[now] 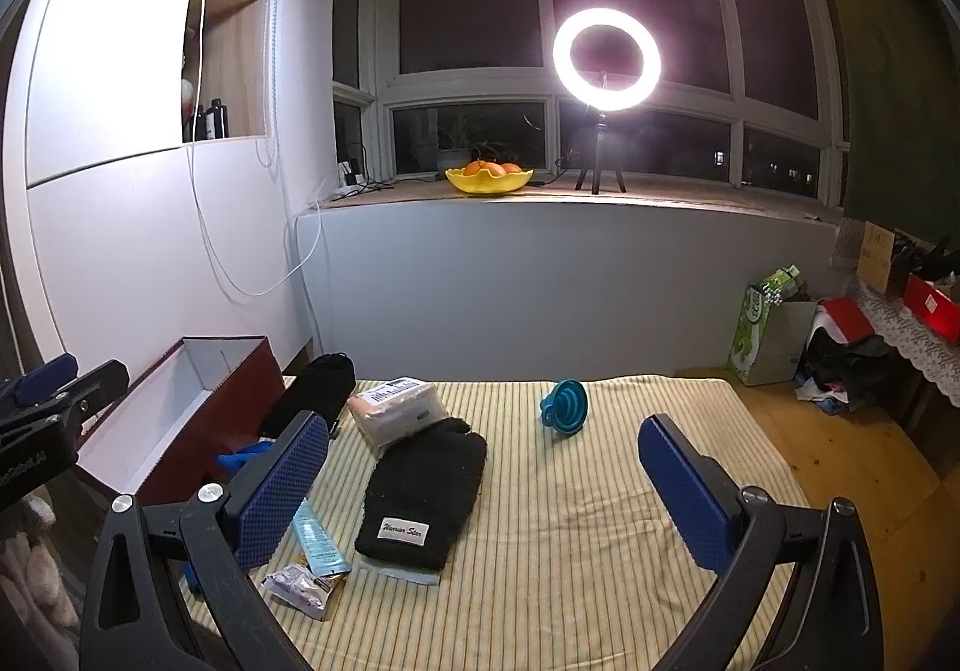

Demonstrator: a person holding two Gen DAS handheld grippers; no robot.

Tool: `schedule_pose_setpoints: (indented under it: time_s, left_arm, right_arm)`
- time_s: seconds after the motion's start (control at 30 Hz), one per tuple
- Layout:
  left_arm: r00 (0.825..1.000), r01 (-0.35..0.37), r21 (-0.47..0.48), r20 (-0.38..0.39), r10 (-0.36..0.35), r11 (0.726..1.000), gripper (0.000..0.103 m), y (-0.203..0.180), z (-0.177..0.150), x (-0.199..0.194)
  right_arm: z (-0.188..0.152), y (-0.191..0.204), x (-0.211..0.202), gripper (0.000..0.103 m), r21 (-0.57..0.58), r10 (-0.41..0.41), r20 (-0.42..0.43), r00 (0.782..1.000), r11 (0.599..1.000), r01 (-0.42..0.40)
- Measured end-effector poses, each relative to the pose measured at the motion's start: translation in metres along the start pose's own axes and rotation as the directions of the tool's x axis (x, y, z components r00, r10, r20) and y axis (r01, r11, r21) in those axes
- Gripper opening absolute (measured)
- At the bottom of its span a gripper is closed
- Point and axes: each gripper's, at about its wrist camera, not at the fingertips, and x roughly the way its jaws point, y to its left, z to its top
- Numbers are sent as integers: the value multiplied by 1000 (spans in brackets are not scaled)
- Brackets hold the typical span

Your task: Organize soft objects

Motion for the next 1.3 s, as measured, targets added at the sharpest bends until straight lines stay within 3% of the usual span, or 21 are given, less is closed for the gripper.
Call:
schedule_pose_setpoints:
  time_s: [0.2,0.57,0.83,1.3]
  left_arm:
    - [999,-31,-23,15,32,999,84,-14,-3,-6]
    - [994,-100,-63,27,102,993,83,-46,-18,-36]
    - [995,-97,-5,24,97,995,84,-66,-28,-49]
    - [996,-82,0,-20,82,997,84,-64,-43,-43]
  right_arm:
    - [-4,-10,1,102,-25,22,-15,1000,999,-22]
    - [-23,-49,-33,102,-46,70,-10,997,996,-71]
    - [-39,-76,-55,102,16,60,10,998,998,-60]
    - [-44,-72,-57,102,0,38,8,999,999,-38]
